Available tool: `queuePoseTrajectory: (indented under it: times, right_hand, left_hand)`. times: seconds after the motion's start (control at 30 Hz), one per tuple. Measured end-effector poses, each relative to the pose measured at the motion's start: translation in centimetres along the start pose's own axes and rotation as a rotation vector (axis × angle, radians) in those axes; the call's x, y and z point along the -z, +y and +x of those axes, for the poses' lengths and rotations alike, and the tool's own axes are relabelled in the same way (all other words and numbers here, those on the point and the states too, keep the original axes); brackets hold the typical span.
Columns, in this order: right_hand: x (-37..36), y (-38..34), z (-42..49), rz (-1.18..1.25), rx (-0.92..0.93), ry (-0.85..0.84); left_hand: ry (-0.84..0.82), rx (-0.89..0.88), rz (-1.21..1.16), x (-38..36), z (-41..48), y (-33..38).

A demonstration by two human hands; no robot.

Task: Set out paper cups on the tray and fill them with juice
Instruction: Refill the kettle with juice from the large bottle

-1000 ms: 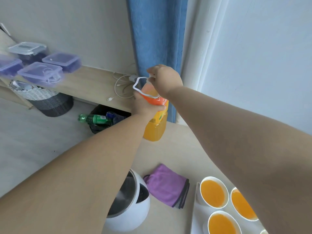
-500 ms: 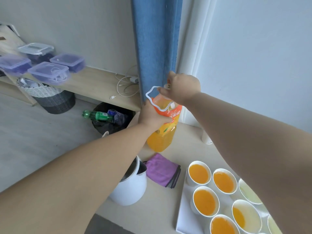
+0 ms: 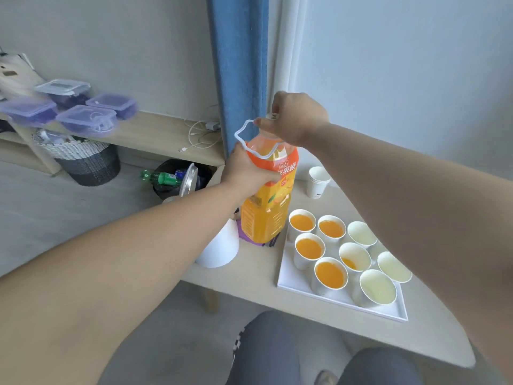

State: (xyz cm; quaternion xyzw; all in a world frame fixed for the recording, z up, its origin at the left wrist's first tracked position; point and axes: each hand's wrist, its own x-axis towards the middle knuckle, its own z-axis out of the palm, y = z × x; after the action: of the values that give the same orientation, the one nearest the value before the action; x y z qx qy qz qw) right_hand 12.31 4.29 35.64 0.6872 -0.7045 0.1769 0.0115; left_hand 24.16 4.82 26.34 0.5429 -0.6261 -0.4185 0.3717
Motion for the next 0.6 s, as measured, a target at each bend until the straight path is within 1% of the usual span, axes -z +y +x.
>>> queuePoseTrajectory:
  times: [0.3,0.6]
  right_hand:
    - [-1.8,-2.3,-8.4,-0.022,0.042,-0.098]
    - [-6.4,-2.4,-11.6,-0.073,0.053,-0.201]
  left_hand:
    - [0.004,0.021,0.025,0.8,-9.1,-3.8]
    - [0.069,0.042,0.083,-0.8,-11.8,-9.7]
